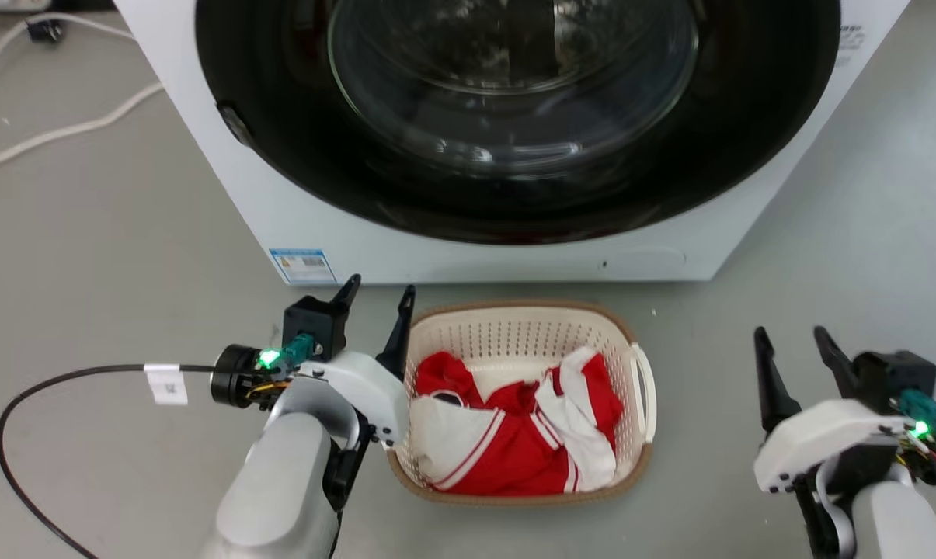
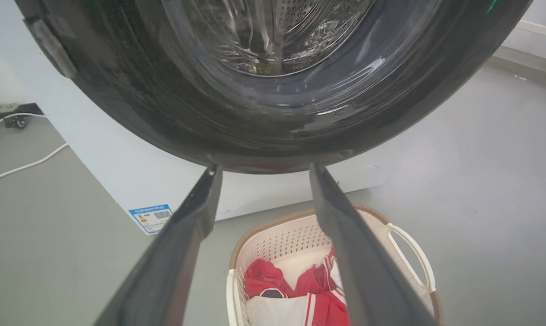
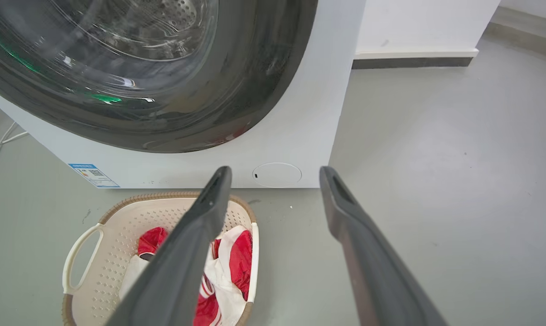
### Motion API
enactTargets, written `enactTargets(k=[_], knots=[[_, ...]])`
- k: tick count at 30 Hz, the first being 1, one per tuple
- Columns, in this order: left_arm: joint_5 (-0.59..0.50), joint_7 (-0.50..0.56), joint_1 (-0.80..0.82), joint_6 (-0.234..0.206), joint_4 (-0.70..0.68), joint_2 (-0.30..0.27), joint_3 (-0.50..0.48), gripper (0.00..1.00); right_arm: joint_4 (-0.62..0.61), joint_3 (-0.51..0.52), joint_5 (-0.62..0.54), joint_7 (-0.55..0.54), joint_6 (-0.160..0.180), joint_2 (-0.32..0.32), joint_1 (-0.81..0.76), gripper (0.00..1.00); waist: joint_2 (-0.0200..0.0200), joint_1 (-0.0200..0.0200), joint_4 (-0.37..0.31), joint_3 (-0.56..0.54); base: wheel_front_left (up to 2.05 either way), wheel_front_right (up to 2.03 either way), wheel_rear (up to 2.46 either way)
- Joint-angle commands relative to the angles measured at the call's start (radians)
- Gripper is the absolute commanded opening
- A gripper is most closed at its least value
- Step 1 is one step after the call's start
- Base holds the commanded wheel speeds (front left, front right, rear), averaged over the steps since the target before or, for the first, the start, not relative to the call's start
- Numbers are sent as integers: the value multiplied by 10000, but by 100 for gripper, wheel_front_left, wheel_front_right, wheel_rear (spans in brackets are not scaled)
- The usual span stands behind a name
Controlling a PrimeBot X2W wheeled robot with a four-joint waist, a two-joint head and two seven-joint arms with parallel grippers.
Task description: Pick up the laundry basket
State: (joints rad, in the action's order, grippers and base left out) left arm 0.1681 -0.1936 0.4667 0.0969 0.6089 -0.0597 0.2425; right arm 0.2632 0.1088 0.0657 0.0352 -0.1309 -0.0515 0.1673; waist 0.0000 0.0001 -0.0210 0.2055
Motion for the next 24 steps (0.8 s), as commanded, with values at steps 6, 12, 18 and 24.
enactTargets(k=[6, 12, 18, 24], knots=[[314, 276, 1083, 135, 1610, -158, -66, 100, 1694, -474, 374, 110, 3, -114, 1315, 100, 0, -1, -383, 1528, 0, 0, 0], [644, 483, 2067, 274, 3040, -357, 18, 100, 3461, -1123, 687, 339, 3, -189, 2626, 100, 0, -1, -593, 2735, 0, 0, 0], [1042, 604, 2967, 326, 4155, -605, 230, 100, 4866, -1805, 1019, 736, 3, -216, 3901, 100, 0, -1, -794, 3836, 0, 0, 0], [1667, 757, 3692, 336, 4761, -923, 735, 100, 6057, -2427, 1398, 1081, 3, -156, 5076, 100, 0, -1, -1006, 4726, 0, 0, 0]])
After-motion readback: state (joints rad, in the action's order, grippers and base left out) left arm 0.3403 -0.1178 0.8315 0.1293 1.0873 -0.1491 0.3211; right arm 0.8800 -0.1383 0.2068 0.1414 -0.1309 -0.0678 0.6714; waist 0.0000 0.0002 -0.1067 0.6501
